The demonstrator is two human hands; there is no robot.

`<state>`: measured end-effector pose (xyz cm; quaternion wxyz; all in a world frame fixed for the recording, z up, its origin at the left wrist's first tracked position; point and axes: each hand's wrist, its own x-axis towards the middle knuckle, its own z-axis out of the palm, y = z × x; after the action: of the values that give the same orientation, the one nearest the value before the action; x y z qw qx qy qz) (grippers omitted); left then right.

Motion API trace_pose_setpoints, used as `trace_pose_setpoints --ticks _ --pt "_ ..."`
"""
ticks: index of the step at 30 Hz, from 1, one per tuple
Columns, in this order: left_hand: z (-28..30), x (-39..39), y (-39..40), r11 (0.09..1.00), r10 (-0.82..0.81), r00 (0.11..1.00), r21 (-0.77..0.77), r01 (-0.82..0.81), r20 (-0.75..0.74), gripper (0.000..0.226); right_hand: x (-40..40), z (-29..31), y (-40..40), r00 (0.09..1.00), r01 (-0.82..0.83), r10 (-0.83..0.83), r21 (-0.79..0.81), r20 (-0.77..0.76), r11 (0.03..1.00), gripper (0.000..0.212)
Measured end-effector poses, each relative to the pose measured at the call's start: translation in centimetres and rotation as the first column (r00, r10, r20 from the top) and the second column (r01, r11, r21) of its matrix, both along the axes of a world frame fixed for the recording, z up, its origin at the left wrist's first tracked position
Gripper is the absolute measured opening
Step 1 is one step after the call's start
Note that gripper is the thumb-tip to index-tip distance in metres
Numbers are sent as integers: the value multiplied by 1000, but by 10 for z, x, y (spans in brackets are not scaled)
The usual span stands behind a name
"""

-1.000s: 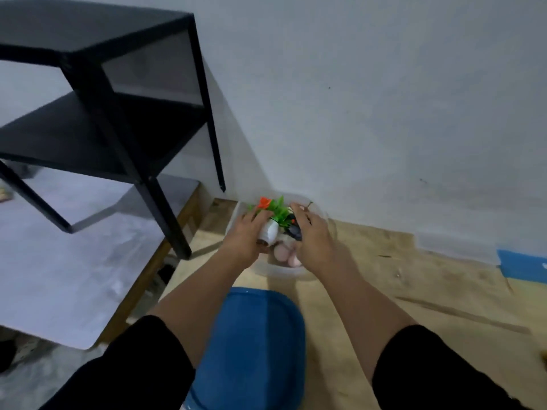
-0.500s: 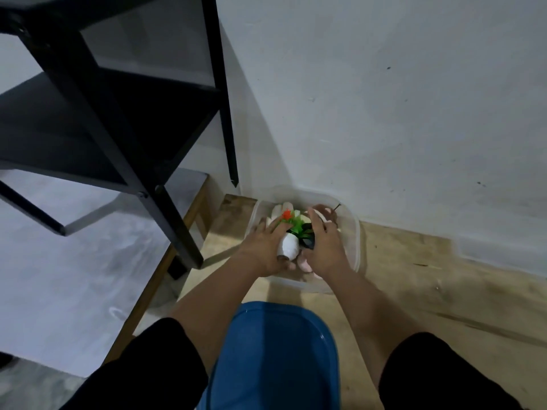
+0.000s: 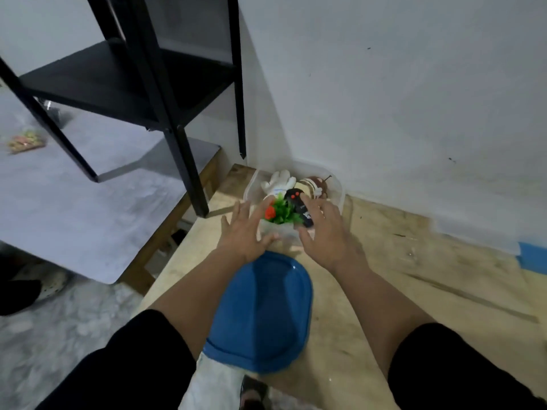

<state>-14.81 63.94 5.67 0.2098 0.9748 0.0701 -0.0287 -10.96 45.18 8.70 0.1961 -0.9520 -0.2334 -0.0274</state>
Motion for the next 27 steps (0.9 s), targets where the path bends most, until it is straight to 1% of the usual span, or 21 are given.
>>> trace_pose_setpoints --ticks 2,4,5,7,9,11,13,17,20,24,27 --pt "-9 -31 -3 995 93 994 24 -92 -64 78 -25 -4 -6 999 -52 52 26 9 998 60" --pt "-21 -63 -5 982 183 964 75 -172 -190 83 -51 -16 -13 994 -97 97 -1 -53 995 59" --pt "-28 -78 -6 973 228 938 105 -207 -261 86 -63 -24 -16 989 -113 108 -42 -102 993 60" --pt "-41 -105 -8 949 314 875 136 -284 -368 96 -85 -41 -22 971 -145 105 -181 -215 973 66" --pt "-52 -127 -10 930 366 838 125 -346 -405 102 -103 -57 -28 948 -167 62 -321 -311 932 72" --pt "-60 -142 -14 926 377 839 127 -356 -394 103 -118 -69 -33 929 -157 -3 -403 -369 902 76" --pt "-63 -151 -18 925 379 856 134 -355 -352 100 -128 -77 -36 918 -155 -32 -433 -396 888 77" --pt "-58 -161 -28 893 448 849 100 -439 -280 98 -137 -79 -42 907 -163 -10 -374 -421 913 80" --pt "-54 -170 -29 876 480 853 51 -480 -206 98 -137 -75 -47 930 -143 10 -338 -366 930 85" --pt "-41 -170 -22 865 492 869 -82 -495 -56 98 -131 -64 -43 974 -123 69 -246 -218 961 87" --pt "-25 -151 -18 872 485 874 -87 -482 17 96 -116 -52 -34 987 -70 47 -150 -153 986 91"
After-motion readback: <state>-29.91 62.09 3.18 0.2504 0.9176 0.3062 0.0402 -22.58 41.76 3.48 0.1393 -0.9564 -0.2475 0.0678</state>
